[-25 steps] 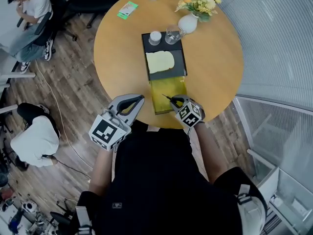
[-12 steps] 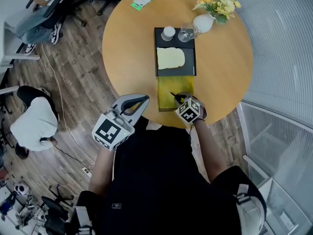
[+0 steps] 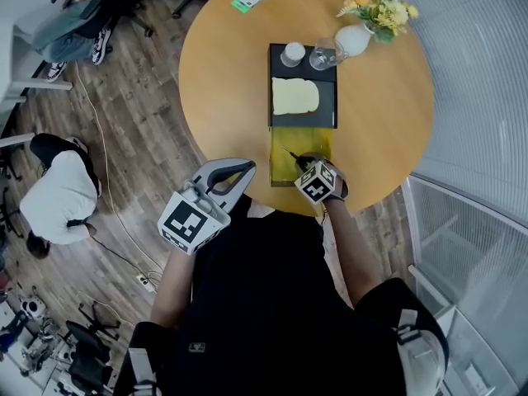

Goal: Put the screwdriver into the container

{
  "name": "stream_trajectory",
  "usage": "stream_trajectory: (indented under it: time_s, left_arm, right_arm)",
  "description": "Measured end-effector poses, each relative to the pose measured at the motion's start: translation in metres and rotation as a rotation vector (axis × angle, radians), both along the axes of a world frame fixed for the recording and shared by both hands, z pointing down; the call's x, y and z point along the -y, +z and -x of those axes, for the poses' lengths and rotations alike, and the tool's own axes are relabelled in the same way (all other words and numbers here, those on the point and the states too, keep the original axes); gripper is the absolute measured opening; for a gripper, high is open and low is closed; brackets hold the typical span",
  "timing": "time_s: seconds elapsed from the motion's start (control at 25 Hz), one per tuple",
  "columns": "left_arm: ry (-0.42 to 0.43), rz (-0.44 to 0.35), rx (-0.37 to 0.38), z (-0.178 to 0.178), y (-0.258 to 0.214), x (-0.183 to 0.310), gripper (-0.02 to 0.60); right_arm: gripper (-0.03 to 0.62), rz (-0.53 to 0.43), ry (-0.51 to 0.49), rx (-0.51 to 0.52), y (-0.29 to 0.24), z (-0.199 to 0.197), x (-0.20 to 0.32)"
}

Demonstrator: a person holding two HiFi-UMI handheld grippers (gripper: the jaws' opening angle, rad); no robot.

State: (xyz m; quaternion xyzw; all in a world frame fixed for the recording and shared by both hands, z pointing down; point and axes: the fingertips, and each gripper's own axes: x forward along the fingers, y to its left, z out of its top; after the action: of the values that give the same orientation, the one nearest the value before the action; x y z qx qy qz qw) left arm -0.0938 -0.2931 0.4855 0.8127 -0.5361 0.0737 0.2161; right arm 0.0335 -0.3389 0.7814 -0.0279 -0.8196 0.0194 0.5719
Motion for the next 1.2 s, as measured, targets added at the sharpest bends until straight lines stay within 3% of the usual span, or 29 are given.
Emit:
stream_trajectory:
  time_s: [0.56,1.2]
  left_arm:
    - [0.014,-0.025,-0.004,-0.006,-0.008,0.005,0.005]
    - [0.115,-0.059,0.002,-0.024,-0.014,0.020,0.005]
  right_arm:
    - [0.060,-0.019,0.018,-0.009,0.003,-0.001,0.002]
    - [0.062,-0.027,0.151,0.027,-0.011,-0.023,0.008]
